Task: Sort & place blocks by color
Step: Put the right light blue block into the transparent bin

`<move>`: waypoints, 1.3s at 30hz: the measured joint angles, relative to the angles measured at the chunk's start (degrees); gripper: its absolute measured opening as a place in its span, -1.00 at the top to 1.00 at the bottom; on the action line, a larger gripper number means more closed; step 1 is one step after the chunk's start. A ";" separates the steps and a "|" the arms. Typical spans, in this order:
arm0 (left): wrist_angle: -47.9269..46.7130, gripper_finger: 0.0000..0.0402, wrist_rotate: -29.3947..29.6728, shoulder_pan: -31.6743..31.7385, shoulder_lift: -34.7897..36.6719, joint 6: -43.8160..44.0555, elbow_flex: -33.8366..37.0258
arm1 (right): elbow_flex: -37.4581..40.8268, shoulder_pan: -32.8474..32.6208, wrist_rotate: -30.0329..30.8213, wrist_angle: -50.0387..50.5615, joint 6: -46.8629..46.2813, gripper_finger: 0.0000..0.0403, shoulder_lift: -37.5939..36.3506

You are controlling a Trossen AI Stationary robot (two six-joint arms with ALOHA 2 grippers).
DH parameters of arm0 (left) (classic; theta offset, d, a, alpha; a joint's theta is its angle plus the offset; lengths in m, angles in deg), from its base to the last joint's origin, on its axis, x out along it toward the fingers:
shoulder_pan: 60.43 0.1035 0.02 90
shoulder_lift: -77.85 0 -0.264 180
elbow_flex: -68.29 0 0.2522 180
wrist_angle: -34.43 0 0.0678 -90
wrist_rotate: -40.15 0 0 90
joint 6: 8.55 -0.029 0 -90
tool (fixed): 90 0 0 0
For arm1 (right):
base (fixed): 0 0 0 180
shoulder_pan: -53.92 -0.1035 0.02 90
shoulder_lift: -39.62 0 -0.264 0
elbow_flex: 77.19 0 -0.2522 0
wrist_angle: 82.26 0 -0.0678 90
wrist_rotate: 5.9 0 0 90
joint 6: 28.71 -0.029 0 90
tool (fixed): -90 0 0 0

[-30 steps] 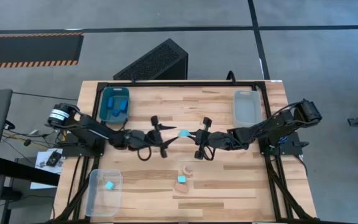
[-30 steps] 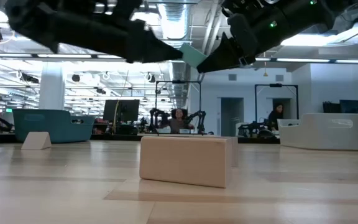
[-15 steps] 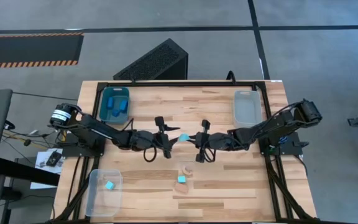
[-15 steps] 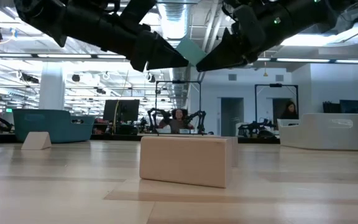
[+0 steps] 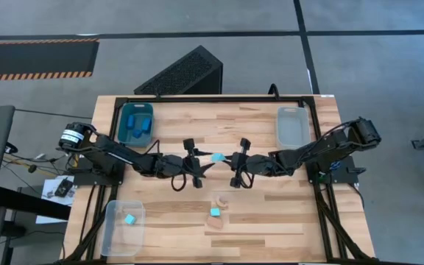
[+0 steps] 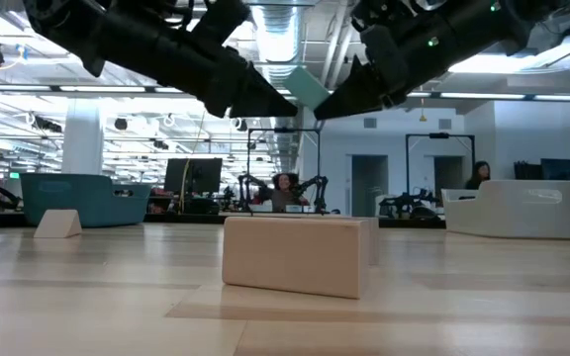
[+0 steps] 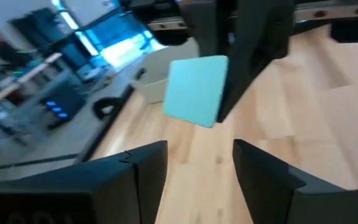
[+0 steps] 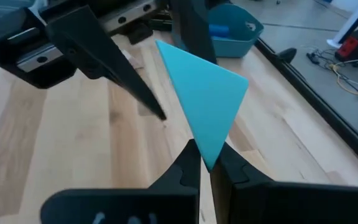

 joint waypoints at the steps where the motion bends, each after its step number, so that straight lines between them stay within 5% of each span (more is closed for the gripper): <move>1: 0.49 0.10 1.64 0.00 0.00 -0.52 0.00 | 0.00 0.03 0.00 0.20 0.00 0.89 0.00; 4: 3.01 0.03 3.81 -0.28 0.00 -1.99 0.00 | 0.00 0.01 -0.40 0.91 -0.47 0.89 0.00; 9: 7.21 -0.01 -6.73 0.11 0.07 -1.51 -0.13 | 0.00 0.78 -0.65 2.00 -1.45 0.89 0.07; 20: 7.98 0.09 -10.11 2.21 0.02 1.44 -0.55 | -0.02 0.78 -0.69 1.80 -1.49 0.93 0.04; 39: 5.66 0.60 -16.77 5.55 0.06 5.29 -0.55 | -0.62 1.10 -6.54 2.54 -1.70 0.93 0.07</move>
